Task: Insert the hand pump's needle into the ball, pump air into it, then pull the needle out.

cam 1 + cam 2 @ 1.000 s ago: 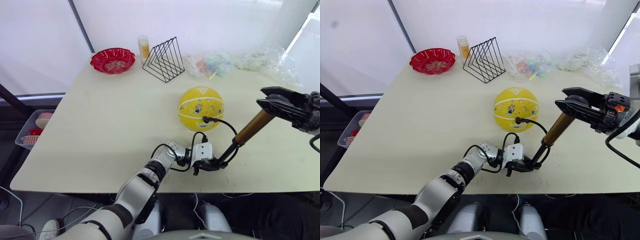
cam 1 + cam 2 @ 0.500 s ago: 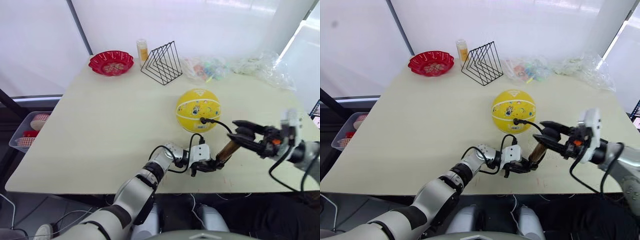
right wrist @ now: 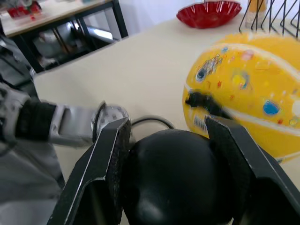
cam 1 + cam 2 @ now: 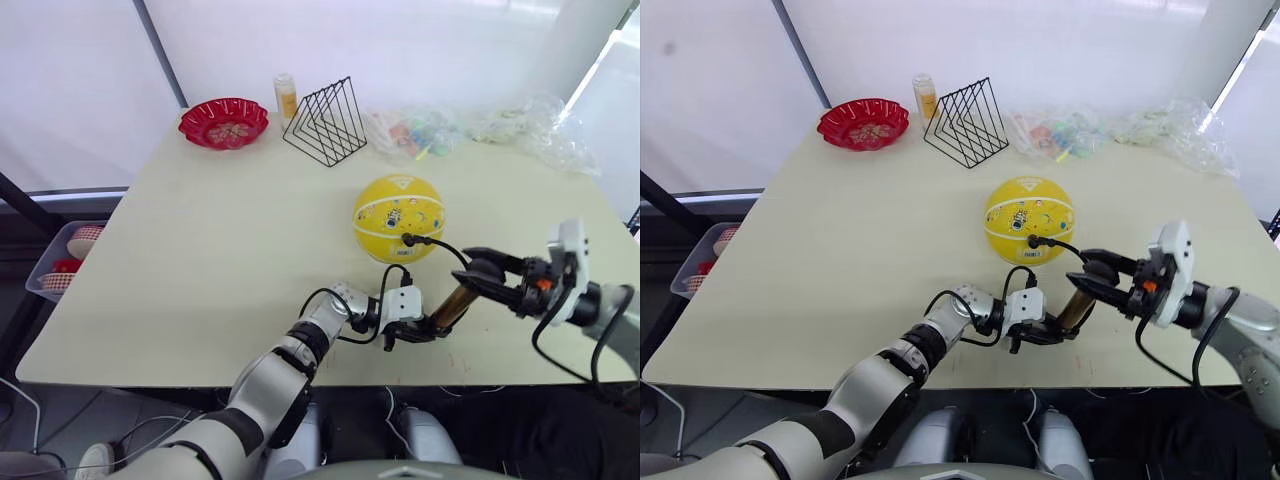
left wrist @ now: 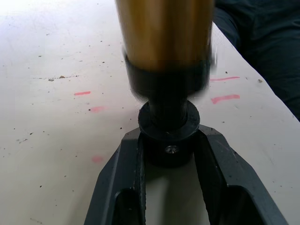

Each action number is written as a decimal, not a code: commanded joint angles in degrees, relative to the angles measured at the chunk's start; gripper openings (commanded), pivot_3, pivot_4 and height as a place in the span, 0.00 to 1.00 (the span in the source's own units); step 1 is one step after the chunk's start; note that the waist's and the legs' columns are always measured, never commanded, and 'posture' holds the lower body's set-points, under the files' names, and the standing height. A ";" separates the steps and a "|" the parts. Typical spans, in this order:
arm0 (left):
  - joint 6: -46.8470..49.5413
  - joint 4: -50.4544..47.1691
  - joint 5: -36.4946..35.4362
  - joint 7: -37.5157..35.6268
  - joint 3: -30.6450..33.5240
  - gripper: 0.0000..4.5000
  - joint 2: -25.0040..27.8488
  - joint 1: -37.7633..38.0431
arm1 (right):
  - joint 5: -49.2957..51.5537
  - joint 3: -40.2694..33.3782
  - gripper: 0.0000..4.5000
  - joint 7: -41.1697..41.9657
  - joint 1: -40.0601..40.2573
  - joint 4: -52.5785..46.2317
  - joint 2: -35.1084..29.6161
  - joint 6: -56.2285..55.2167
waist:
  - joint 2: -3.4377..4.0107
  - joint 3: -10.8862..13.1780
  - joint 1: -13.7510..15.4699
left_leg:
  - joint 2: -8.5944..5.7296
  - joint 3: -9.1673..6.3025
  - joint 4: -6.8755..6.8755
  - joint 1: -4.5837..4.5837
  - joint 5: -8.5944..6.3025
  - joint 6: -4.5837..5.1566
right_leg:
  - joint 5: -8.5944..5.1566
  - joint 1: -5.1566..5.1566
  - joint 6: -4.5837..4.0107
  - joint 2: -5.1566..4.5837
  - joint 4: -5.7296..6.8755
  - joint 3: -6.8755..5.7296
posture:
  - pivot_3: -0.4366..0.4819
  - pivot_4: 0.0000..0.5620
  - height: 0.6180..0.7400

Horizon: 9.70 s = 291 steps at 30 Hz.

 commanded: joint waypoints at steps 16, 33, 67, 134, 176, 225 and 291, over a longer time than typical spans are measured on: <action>2.26 4.06 3.23 -1.02 -2.71 0.22 2.76 3.00 | 10.36 -11.88 0.46 -9.26 -1.58 -7.56 -3.47 6.54 | -0.38 0.20 0.03 | -0.01 -0.13 -0.04 -0.08 0.00 0.01 | -0.02 0.05 0.00 0.08 -0.04 -0.19 | 0.48 0.27 0.97; 2.22 4.04 3.46 -0.63 -2.68 0.22 2.41 3.42 | -20.15 12.81 0.46 -2.02 12.14 1.27 7.76 -12.52 | -1.35 -1.04 -0.09 | 0.27 -0.21 -0.05 0.16 0.00 -0.03 | -0.12 0.12 -0.19 0.35 0.01 -0.19 | 0.48 0.27 0.97; 2.03 3.96 3.75 -1.11 -2.91 0.22 2.75 3.26 | 0.62 -3.24 0.46 -4.71 7.19 -6.60 -0.20 1.98 | -1.03 -0.43 -0.04 | 0.14 -0.21 -0.07 0.09 0.00 -0.02 | -0.12 0.15 -0.15 0.26 0.06 -0.25 | 0.48 0.27 0.97; 1.89 3.78 3.59 -0.97 -2.95 0.22 2.45 4.37 | -7.13 0.65 0.46 2.81 5.38 -1.04 3.08 -6.46 | -0.77 -0.94 0.15 | 0.21 -0.38 -0.03 0.11 0.03 -0.09 | -0.14 0.18 -0.22 0.24 0.05 -0.31 | 0.48 0.27 0.97; 2.17 3.61 3.59 -0.53 -2.95 0.22 2.07 4.32 | -20.07 12.45 0.46 4.38 9.34 7.27 11.04 -18.29 | -1.24 -1.16 0.03 | 0.23 -0.44 -0.06 0.18 0.03 -0.08 | -0.15 0.22 -0.23 0.40 0.08 -0.40 | 0.48 0.27 0.97; 1.88 3.87 3.72 -0.45 -3.03 0.22 2.25 4.16 | -22.49 16.83 0.46 3.69 10.04 10.34 14.12 -19.38 | -1.14 -1.06 -0.01 | 0.29 -0.63 -0.29 1.00 0.03 -0.14 | -0.33 0.95 -0.49 0.32 0.07 -0.33 | 0.48 0.27 0.97; 1.80 4.11 3.90 -0.84 -3.13 0.22 2.23 4.15 | 11.20 -12.65 0.46 -2.41 -1.95 -2.60 0.34 -1.71 | -0.03 0.11 0.33 | -0.08 -1.06 -0.11 -0.05 0.10 -0.25 | -0.29 0.43 -0.39 0.03 -0.04 -1.15 | 0.48 0.27 0.97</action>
